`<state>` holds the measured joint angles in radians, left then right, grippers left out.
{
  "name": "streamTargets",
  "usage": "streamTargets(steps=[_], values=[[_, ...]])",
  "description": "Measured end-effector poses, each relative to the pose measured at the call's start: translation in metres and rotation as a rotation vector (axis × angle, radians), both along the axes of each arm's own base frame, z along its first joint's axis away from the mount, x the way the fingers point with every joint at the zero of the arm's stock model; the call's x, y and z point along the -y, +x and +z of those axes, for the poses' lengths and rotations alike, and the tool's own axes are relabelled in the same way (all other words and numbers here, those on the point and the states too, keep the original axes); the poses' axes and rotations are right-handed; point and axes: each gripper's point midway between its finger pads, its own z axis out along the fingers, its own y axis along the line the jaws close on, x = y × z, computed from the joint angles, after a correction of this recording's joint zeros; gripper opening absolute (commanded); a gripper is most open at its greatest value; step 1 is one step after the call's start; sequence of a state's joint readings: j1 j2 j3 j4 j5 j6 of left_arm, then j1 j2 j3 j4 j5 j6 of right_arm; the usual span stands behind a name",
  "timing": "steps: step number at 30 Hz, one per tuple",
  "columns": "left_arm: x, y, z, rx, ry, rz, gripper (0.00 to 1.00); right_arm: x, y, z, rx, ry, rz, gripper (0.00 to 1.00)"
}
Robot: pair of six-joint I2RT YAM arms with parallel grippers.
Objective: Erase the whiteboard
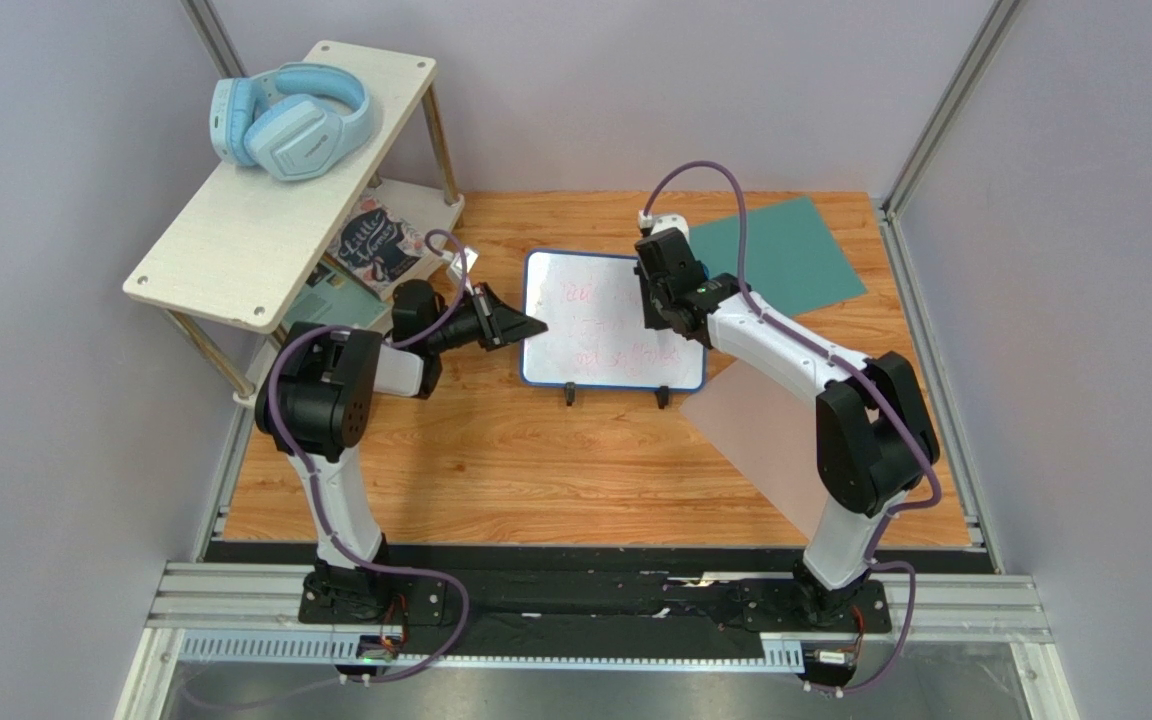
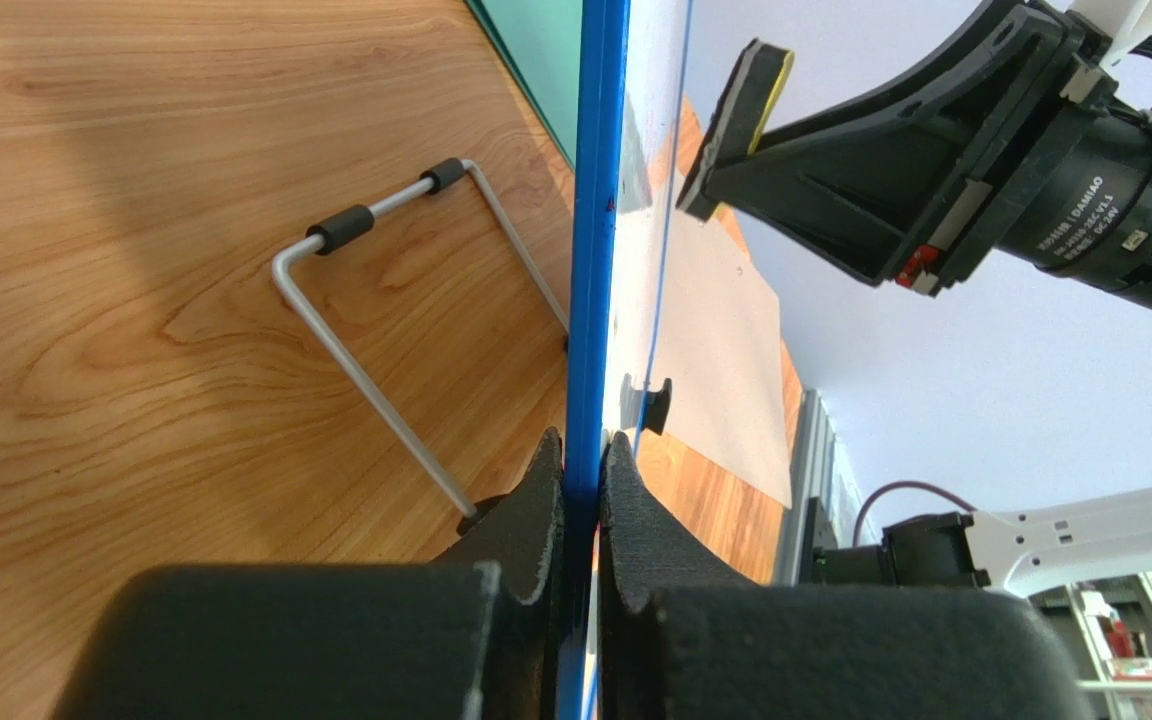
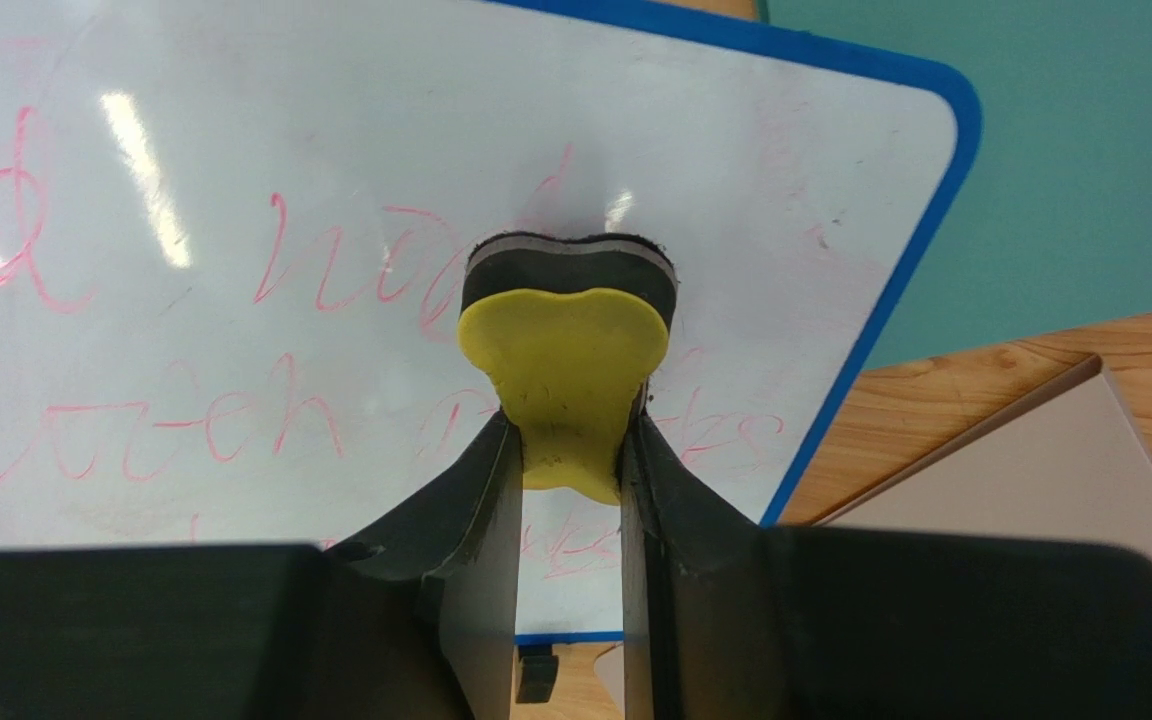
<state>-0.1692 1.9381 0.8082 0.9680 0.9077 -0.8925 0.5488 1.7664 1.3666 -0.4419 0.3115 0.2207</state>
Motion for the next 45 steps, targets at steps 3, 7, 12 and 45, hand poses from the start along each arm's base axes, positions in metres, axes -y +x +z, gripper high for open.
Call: streamTargets(steps=[3, 7, 12, 45], values=[[-0.001, 0.001, 0.000, -0.002, 0.015, 0.012, 0.00, 0.006, 0.008, -0.001, 0.019, -0.008, -0.024, 0.00], [-0.002, 0.001, 0.000, -0.014, 0.025, 0.024, 0.00, 0.003, 0.018, -0.009, 0.012, -0.018, -0.010, 0.00], [-0.007, 0.006, -0.002, -0.019, 0.034, 0.052, 0.00, -0.014, 0.030, -0.008, -0.005, 0.003, 0.054, 0.00], [0.004, 0.011, -0.005, -0.019, 0.084, 0.047, 0.00, -0.014, 0.041, -0.011, -0.073, 0.061, 0.004, 0.00]])
